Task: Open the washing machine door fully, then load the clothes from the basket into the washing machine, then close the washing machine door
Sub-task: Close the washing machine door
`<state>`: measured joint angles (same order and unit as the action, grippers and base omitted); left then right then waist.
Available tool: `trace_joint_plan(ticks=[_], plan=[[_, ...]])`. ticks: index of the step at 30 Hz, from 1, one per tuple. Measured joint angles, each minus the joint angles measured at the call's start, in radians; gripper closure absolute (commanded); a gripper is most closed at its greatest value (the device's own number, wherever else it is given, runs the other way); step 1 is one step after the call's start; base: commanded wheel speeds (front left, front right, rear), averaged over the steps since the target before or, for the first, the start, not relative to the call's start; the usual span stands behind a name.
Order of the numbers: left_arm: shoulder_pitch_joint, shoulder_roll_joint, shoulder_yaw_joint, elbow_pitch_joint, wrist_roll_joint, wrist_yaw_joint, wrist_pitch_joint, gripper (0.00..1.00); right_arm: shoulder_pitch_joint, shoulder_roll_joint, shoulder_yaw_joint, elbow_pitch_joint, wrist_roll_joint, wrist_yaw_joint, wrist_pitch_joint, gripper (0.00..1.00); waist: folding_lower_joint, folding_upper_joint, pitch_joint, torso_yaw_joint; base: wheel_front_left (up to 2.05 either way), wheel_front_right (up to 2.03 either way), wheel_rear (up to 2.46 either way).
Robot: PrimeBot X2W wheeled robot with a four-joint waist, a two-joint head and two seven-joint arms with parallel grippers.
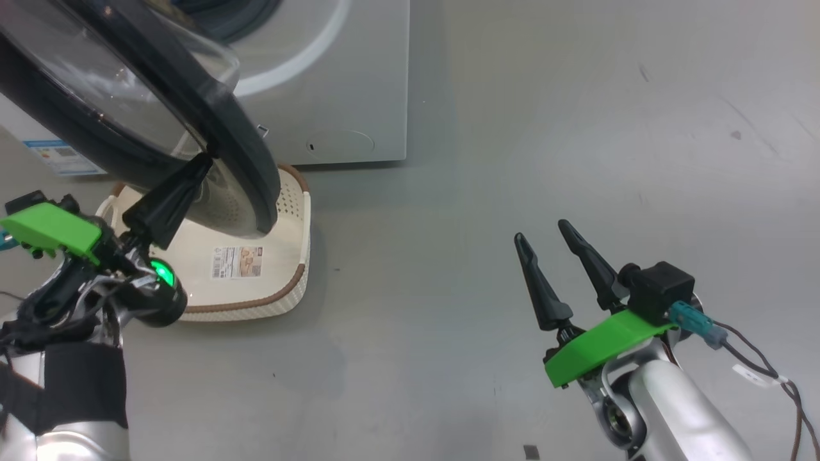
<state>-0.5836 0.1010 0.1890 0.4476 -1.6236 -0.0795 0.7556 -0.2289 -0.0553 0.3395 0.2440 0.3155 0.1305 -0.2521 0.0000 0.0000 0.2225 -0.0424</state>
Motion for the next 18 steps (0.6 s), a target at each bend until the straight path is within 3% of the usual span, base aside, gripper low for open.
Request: trace_joint_plan(ticks=[10, 18], plan=[[-0.051, -0.032, -0.019, 0.083, 0.04, -0.026, -0.079, 1.0, 0.0, 0.0, -0.001, -0.017, 0.011, 0.0, 0.0, 0.0, 0.0001, 0.0, 0.015, -0.066, 0.0, 0.0, 0.0], [-0.041, -0.037, -0.029, 0.1, 0.06, -0.041, -0.088, 1.0, 0.033, 0.0, -0.02, -0.03, 0.012, 0.0, 0.0, 0.0, 0.0, 0.0, -0.018, -0.066, 0.0, 0.0, 0.0]])
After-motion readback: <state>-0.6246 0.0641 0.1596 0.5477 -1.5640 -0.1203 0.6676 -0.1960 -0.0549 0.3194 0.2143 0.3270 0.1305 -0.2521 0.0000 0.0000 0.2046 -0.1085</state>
